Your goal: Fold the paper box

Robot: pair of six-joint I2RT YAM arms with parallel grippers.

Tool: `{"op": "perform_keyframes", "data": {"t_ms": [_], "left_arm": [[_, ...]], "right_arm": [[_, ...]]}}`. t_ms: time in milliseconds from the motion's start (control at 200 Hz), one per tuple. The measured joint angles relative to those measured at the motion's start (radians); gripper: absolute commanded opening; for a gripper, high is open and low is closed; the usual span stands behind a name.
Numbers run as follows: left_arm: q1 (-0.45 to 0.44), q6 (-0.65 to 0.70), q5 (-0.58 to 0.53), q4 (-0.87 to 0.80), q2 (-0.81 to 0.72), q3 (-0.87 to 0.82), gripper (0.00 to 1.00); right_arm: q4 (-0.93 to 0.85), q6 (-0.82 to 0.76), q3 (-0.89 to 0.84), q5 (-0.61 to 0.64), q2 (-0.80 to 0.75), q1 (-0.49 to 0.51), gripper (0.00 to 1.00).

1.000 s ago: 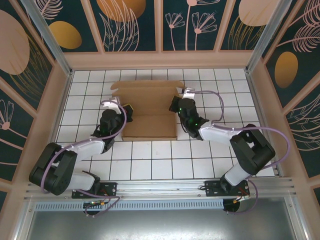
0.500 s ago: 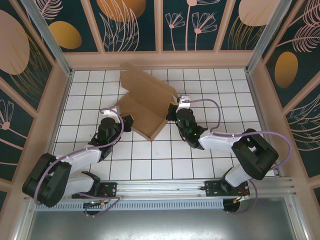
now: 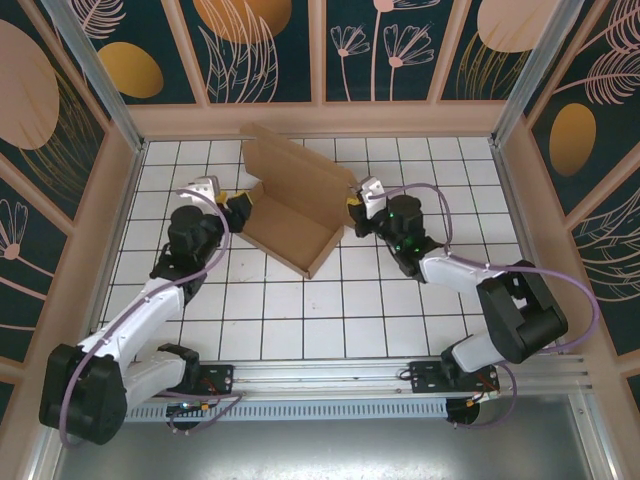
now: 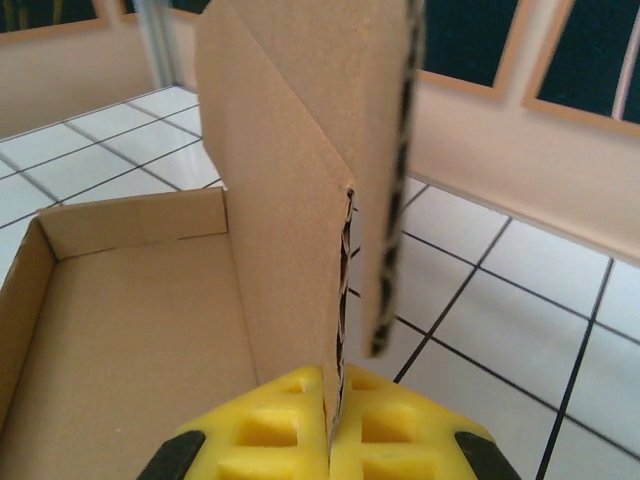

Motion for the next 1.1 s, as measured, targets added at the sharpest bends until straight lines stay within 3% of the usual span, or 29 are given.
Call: {"op": "perform_keyframes", "data": {"t_ms": [230, 475, 676, 1031, 1096], "left_arm": [[0.07, 0.127, 0.105, 0.027, 0.127, 0.069, 0.61], [0.139, 0.27, 0.262, 0.101, 0.381, 0.19, 0.65], [0.218, 0.322, 0.343, 0.123, 0.494, 0.26, 0.68], [0.242, 0.434, 0.409, 0.118, 0.679, 0.421, 0.7], [0.252, 0.461, 0.433, 0.109, 0.709, 0.433, 0.66]], "right_arm": [[-0.111, -0.202, 0.125, -0.345, 0.069, -0.188, 0.0], [-0.338, -0.424, 0.357, -0.597, 0.206, -0.279, 0.0], [-0.445, -0.528, 0.422, -0.695, 0.253, -0.291, 0.0], [-0.468, -0.543, 0.424, -0.771, 0.279, -0.313, 0.0], [-0.472, -0.543, 0.429, -0.774, 0.281, -0.314, 0.0]]}}
